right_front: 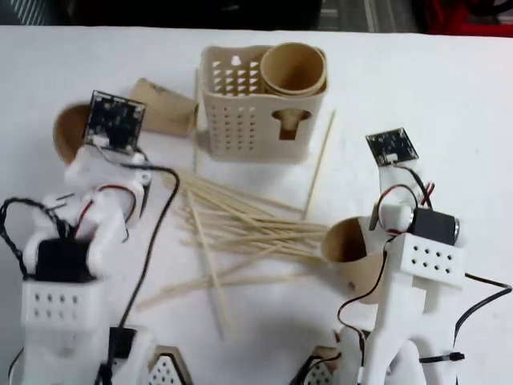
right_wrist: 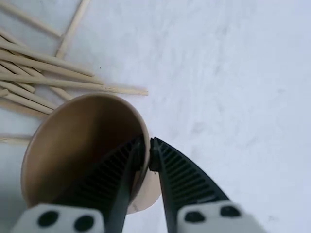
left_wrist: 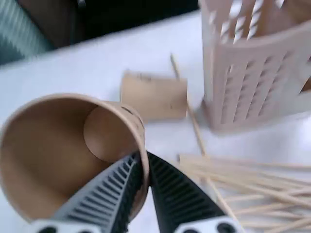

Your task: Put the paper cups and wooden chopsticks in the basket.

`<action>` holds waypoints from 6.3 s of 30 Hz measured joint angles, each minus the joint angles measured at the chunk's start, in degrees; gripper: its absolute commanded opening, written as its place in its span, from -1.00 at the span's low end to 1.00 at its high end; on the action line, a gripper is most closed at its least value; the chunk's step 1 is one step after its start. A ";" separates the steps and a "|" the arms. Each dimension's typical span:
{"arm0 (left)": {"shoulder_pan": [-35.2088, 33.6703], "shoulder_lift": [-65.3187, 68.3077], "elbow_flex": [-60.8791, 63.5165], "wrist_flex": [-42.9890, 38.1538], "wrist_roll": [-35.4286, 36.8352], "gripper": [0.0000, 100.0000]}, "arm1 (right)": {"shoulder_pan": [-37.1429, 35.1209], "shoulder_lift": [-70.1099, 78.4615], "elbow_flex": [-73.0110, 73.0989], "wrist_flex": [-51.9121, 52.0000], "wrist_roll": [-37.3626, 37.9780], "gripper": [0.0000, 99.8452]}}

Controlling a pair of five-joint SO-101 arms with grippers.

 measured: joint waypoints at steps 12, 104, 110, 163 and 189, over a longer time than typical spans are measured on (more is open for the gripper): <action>18.02 -0.70 -16.09 -3.25 -5.63 -0.95 | 0.00 0.00 0.00 0.00 0.00 -0.96; 13.19 42.02 -79.38 42.99 3.96 -0.61 | -23.03 -0.62 -57.85 11.52 -11.08 -0.96; 13.19 38.33 -70.07 39.74 3.96 -0.61 | -27.08 -0.62 -58.99 2.02 -13.80 -0.96; -6.68 27.96 -35.08 12.84 3.96 -0.60 | -23.47 14.07 -44.04 -22.68 -15.65 -0.80; -9.23 68.48 -56.00 8.00 3.96 -0.45 | -29.98 9.14 -25.14 -5.89 -15.65 -0.84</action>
